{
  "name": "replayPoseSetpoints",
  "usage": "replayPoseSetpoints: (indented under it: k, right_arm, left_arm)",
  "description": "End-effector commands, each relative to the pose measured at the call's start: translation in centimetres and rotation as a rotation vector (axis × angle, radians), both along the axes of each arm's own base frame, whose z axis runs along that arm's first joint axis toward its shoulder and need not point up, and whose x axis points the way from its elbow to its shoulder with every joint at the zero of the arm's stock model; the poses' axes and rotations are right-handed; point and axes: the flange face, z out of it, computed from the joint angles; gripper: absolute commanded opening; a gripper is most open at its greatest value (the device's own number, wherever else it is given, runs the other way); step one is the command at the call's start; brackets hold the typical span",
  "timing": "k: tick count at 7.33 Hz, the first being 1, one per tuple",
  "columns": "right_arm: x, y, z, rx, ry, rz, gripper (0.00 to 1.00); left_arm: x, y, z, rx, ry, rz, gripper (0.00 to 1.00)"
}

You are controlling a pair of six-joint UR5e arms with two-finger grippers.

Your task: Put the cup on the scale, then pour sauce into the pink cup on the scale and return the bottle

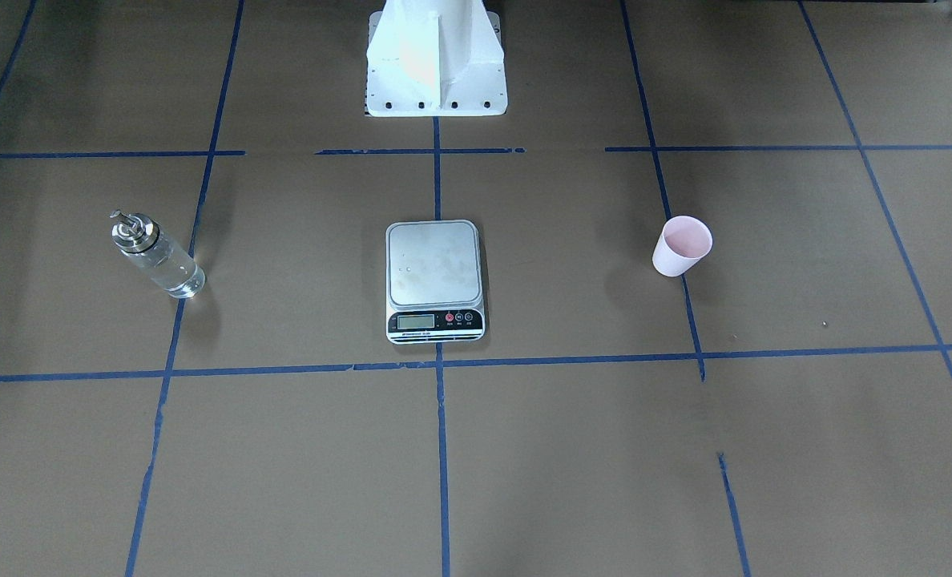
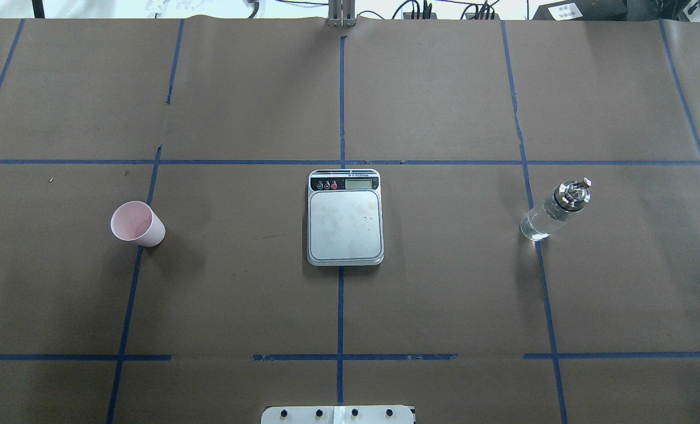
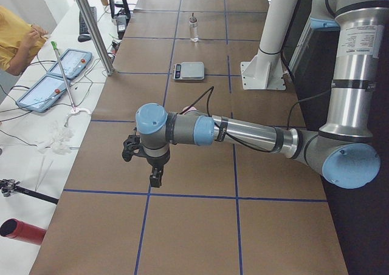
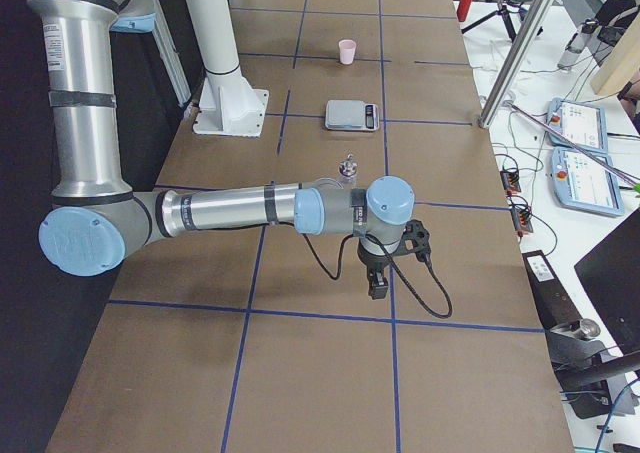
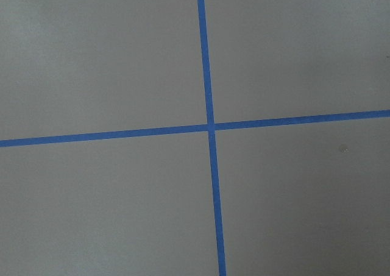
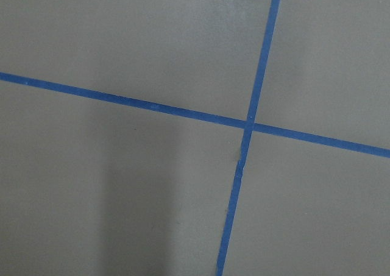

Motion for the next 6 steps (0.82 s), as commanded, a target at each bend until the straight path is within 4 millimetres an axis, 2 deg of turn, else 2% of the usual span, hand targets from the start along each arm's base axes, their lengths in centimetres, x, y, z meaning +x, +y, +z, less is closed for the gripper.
replayPoseSetpoints:
  k: [1, 2, 3, 5, 6]
  right_arm:
    - [0.0, -0.1, 0.3, -0.006, -0.006, 0.001, 1.00]
    - [-0.1, -0.2, 0.0, -0.002, -0.008, 0.002, 1.00]
    - [-0.1, -0.1, -0.1, 0.003, -0.008, 0.001, 1.00]
    - [-0.1, 0.1, 0.6, -0.016, -0.011, 0.001, 1.00]
    - [-0.3, 0.0, 0.5, -0.001, -0.014, -0.001, 1.00]
  left_arm:
    - [0.0, 0.7, -2.1, 0.067, 0.012, 0.014, 1.00]
    - [1.0, 1.5, -3.9, 0.097, 0.123, 0.034, 1.00]
    - [1.1, 1.7, -3.3, 0.086, 0.135, 0.035, 1.00]
    - [1.5, 1.4, -3.7, 0.104, 0.145, 0.047, 1.00]
    - [1.6, 1.7, -5.4, 0.152, 0.156, 0.051, 1.00]
